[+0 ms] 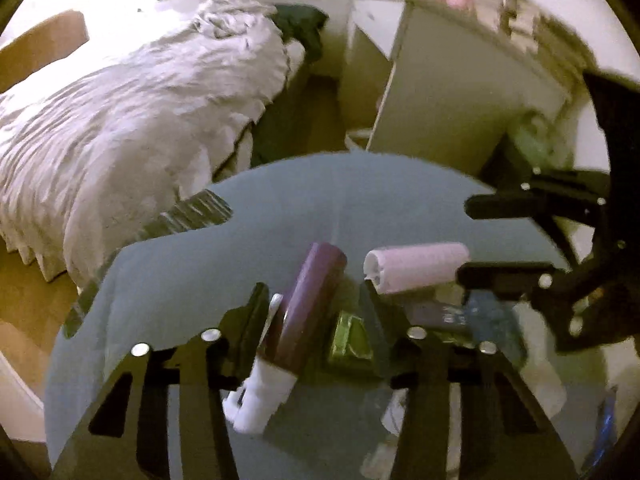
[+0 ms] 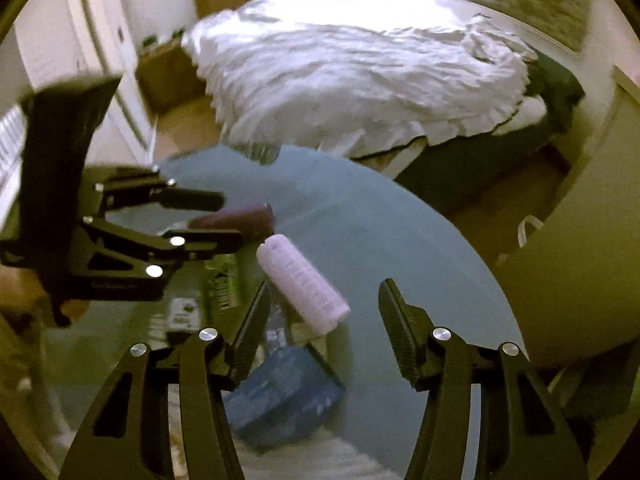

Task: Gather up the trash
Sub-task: 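Grasp the dark red bottle with the left tool while the right grasps the pink roller tube, then carry both items over the black bin and open both tools to release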

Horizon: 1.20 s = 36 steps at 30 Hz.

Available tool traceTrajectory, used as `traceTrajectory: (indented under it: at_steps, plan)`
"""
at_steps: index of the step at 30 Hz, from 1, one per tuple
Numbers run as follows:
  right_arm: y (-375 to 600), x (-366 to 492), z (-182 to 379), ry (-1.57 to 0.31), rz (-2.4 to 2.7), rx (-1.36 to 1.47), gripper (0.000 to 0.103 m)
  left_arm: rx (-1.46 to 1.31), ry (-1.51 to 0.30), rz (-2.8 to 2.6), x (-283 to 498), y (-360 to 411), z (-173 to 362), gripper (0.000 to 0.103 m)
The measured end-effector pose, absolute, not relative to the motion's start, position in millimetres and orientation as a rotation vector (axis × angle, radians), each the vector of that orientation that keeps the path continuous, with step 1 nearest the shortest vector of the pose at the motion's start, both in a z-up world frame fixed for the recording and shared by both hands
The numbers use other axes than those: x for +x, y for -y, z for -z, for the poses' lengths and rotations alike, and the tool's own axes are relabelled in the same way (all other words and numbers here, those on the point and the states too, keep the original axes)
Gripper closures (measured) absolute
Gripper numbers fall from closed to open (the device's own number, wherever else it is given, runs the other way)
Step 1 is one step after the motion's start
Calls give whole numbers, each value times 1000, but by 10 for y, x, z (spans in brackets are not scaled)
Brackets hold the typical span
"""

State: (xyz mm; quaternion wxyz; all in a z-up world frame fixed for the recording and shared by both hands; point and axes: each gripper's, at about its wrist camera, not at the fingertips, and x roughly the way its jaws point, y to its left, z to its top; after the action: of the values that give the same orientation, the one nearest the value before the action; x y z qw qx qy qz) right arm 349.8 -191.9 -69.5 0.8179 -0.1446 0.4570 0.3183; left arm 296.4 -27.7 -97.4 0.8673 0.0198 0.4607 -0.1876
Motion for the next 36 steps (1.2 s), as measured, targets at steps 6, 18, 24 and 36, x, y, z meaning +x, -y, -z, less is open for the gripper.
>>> traceTrajectory:
  at_steps: [6, 18, 24, 36]
  plan:
    - [1670, 3555, 965, -998, -720, -437, 62, 34, -947, 384, 2985, 248, 1012, 69]
    - [2575, 3291, 448, -903, -721, 26, 72, -107, -735, 394, 2533, 65, 464, 79]
    - [3588, 2853, 198, -849, -664, 316, 72, -165, -634, 471, 2209, 202, -28, 79]
    - [5516, 2047, 327, -668, -284, 599, 72, -151, -641, 789, 2058, 1939, -192, 79]
